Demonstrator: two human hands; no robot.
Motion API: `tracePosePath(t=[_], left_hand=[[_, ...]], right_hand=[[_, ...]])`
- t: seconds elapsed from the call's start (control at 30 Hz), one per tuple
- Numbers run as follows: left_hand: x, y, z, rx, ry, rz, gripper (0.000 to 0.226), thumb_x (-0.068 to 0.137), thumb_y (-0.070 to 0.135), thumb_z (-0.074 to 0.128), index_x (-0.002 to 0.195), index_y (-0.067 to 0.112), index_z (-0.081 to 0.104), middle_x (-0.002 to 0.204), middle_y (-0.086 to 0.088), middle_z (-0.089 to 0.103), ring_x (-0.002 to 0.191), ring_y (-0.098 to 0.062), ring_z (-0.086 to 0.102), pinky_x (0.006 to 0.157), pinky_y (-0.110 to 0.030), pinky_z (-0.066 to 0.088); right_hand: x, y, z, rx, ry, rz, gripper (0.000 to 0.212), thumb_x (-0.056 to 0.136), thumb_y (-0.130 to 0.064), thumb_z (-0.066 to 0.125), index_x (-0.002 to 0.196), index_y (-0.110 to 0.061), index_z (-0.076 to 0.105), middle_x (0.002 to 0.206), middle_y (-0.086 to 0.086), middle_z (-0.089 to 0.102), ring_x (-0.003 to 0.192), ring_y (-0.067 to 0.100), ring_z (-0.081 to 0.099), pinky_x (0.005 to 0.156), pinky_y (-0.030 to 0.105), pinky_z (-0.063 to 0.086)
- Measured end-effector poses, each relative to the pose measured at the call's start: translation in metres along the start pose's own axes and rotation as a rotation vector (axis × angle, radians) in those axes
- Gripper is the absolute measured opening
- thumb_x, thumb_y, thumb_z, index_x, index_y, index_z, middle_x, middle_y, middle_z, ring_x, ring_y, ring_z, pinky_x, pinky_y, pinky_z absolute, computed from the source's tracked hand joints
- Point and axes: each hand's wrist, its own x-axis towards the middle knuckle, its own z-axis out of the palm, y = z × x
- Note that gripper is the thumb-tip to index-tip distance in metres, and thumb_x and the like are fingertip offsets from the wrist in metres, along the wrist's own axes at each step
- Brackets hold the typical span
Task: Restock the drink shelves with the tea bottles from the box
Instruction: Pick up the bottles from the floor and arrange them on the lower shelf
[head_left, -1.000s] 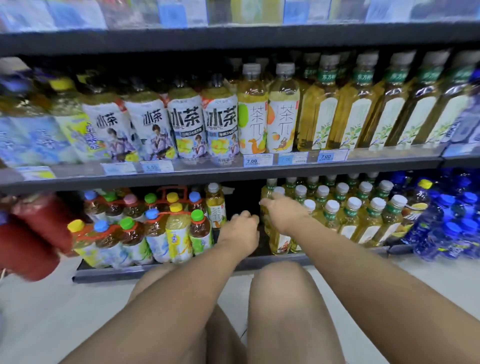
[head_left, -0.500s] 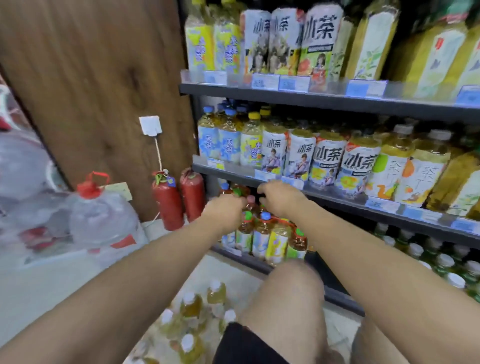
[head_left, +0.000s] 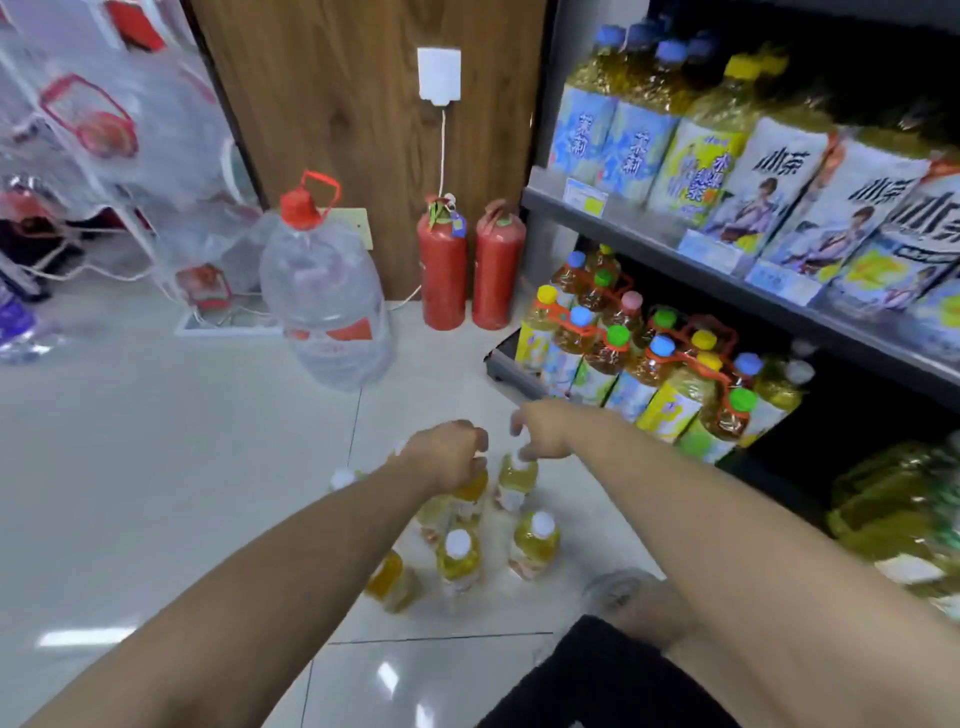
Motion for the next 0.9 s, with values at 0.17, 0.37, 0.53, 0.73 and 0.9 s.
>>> tracePosePath(t=[0.17, 0.37, 0.53, 0.73, 0.9], left_hand=[[-0.009, -0.01, 0.087, 0.097, -0.24, 0.014, 0.057, 0.092, 0.052, 0.055, 0.139, 0.022, 0.048, 0.139, -0.009, 0.047, 0.124, -0.032, 0.052, 0.094, -0.041, 0.047], [-0.007, -0.012, 0.142, 0.103, -0.31, -0.029, 0.055, 0.096, 0.039, 0.055, 0.145, 0.023, 0.036, 0.141, -0.015, 0.04, 0.119, -0.037, 0.055, 0.087, -0.045, 0.05], [0.002, -0.011, 0.149, 0.139, -0.294, -0.039, 0.043, 0.097, 0.029, 0.048, 0.137, 0.019, 0.04, 0.127, -0.014, 0.053, 0.11, -0.034, 0.059, 0.086, -0.045, 0.052], [0.01, 0.009, 0.123, 0.195, -0.292, 0.009, 0.047, 0.095, 0.029, 0.05, 0.139, 0.016, 0.041, 0.125, -0.013, 0.06, 0.111, -0.032, 0.061, 0.087, -0.04, 0.054], [0.016, 0.057, 0.067, 0.254, -0.211, 0.085, 0.044, 0.095, 0.032, 0.05, 0.134, 0.012, 0.042, 0.122, -0.012, 0.06, 0.11, -0.031, 0.061, 0.083, -0.038, 0.05]], right_hand=[[0.029, -0.015, 0.12, 0.174, -0.197, 0.251, 0.053, 0.079, -0.03, 0.069, 0.13, -0.022, 0.056, 0.118, 0.011, 0.061, 0.097, 0.03, 0.061, 0.08, 0.034, 0.05], [0.038, 0.003, 0.172, 0.209, -0.168, 0.324, 0.05, 0.087, -0.031, 0.057, 0.134, -0.02, 0.045, 0.126, 0.012, 0.054, 0.114, 0.032, 0.057, 0.087, 0.036, 0.047], [0.041, 0.01, 0.18, 0.376, -0.097, 0.368, 0.045, 0.096, -0.032, 0.043, 0.14, -0.024, 0.042, 0.127, 0.012, 0.052, 0.114, 0.032, 0.055, 0.077, 0.033, 0.039], [-0.001, 0.034, 0.134, 0.342, -0.073, 0.315, 0.031, 0.087, -0.027, 0.062, 0.115, -0.016, 0.054, 0.117, 0.013, 0.055, 0.1, 0.03, 0.057, 0.074, 0.032, 0.044], [-0.065, 0.07, 0.076, 0.253, 0.031, 0.331, 0.029, 0.087, -0.029, 0.065, 0.108, -0.013, 0.054, 0.119, 0.012, 0.058, 0.1, 0.028, 0.054, 0.072, 0.031, 0.041]])
